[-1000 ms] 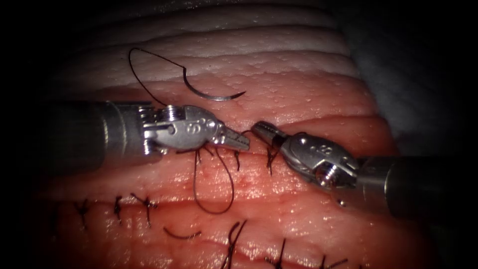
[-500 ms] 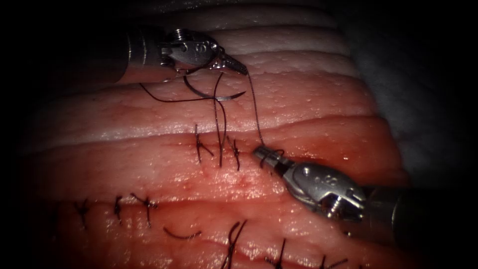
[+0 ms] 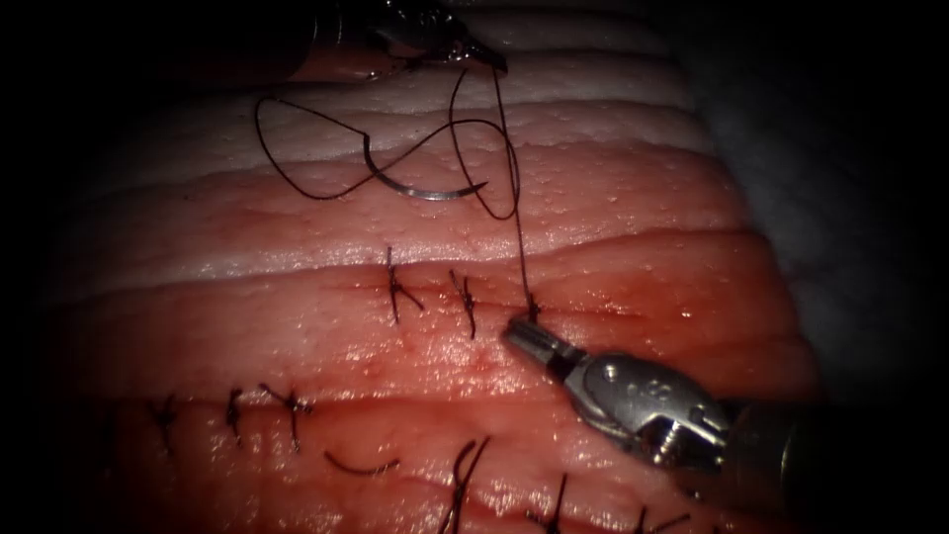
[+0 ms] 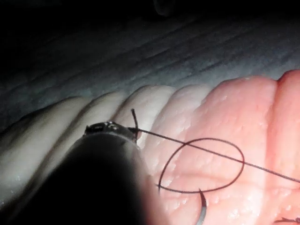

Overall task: Wound Closure
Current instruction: Pull down with right jaws and pull upward with left gripper to tighten knot

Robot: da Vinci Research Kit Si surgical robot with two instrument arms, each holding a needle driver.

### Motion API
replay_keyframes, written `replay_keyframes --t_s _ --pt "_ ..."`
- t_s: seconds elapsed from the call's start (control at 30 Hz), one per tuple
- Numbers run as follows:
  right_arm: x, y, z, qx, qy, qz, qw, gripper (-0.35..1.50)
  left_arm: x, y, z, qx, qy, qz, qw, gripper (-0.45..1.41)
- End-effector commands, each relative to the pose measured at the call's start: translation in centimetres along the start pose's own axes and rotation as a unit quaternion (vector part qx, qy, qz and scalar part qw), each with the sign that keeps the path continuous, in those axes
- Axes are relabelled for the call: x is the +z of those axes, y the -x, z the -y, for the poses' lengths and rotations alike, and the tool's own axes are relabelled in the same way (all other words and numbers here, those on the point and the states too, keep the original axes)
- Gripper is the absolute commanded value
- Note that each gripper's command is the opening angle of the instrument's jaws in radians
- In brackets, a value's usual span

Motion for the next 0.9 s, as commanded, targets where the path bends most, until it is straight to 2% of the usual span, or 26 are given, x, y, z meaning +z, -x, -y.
replay_keyframes --t_s 0.03,0.4,0.47,0.63,0.9 --pt "0.05 0.05 0.05 -0.006 -0.005 -0.002 1.000 -0.35 0.10 -0.06 0.15 -0.004 -0.012 -0.012 1.000 -0.45" --pt "0.03 0.12 0.06 -0.023 -0.018 -0.016 0.999 -0.35 0.27 -0.14 0.55 -0.024 -0.080 -0.077 0.994 -0.45" --pt "0.02 0.14 0.07 -0.027 -0.019 -0.017 0.999 -0.35 0.31 -0.17 0.65 -0.023 -0.104 -0.095 0.990 -0.45" --pt "0.00 0.20 0.08 -0.029 -0.022 -0.019 0.999 -0.35 0.37 -0.20 0.79 -0.024 -0.135 -0.115 0.984 -0.45" --pt "-0.10 0.34 0.13 -0.037 -0.028 -0.004 0.999 -0.35 0.45 -0.19 0.91 -0.029 -0.151 -0.115 0.981 -0.45"
